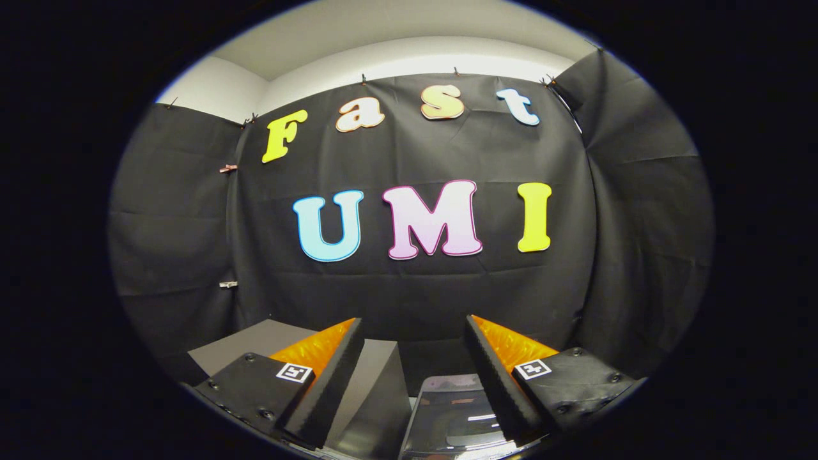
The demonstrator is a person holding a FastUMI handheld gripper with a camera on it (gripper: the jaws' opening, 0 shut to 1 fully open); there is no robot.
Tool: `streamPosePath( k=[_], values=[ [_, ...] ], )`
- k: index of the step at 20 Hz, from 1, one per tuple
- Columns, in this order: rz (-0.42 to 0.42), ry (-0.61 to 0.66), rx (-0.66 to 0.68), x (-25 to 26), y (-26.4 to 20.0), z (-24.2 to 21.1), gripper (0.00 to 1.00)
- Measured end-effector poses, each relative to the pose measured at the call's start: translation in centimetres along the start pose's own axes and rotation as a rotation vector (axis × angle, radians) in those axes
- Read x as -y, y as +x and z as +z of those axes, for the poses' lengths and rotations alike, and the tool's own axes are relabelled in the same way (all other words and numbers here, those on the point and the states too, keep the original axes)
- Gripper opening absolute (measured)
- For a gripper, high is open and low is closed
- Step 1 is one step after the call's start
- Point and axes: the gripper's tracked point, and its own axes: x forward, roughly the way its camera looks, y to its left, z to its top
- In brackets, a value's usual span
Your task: Put the clothes into the washing machine and then close the washing machine lid.
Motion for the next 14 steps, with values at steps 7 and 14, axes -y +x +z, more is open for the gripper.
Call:
streamPosePath(
  k=[7,14],
  values=[
    [-0.001,-0.012,-0.008,-2.6,-2.1,-0.5,0.99],
    [0.019,-0.033,-0.016,-4.0,-2.7,0.2,0.99]
  ],
)
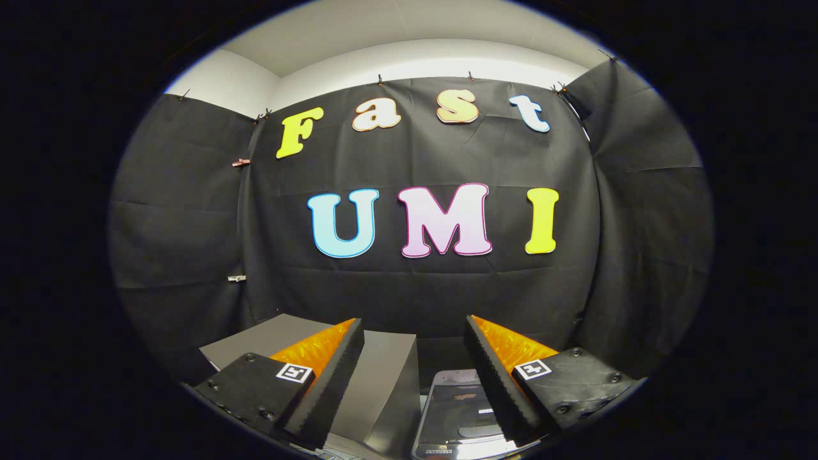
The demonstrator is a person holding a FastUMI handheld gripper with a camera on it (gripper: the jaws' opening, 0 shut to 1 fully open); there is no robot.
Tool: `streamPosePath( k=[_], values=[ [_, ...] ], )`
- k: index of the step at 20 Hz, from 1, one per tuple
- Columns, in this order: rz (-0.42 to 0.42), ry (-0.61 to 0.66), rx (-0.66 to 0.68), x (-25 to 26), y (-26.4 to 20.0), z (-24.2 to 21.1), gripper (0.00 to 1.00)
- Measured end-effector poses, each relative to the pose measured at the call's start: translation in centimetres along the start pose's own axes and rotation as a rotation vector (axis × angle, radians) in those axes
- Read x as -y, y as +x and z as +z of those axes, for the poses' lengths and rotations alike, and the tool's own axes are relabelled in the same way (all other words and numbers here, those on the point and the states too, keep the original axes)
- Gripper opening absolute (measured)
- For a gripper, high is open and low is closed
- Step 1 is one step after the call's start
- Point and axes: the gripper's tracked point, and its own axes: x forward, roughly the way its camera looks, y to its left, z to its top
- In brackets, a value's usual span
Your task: Put the clothes into the washing machine and then close the washing machine lid.
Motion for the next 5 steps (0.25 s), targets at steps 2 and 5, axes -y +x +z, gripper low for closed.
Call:
streamPosePath(
  k=[2,5],
  values=[
    [0.012,-0.015,-0.008,-0.43,0.0,-0.05,0.99],
    [0.015,-0.016,-0.015,-0.78,-0.06,-0.18,0.99]
  ],
)
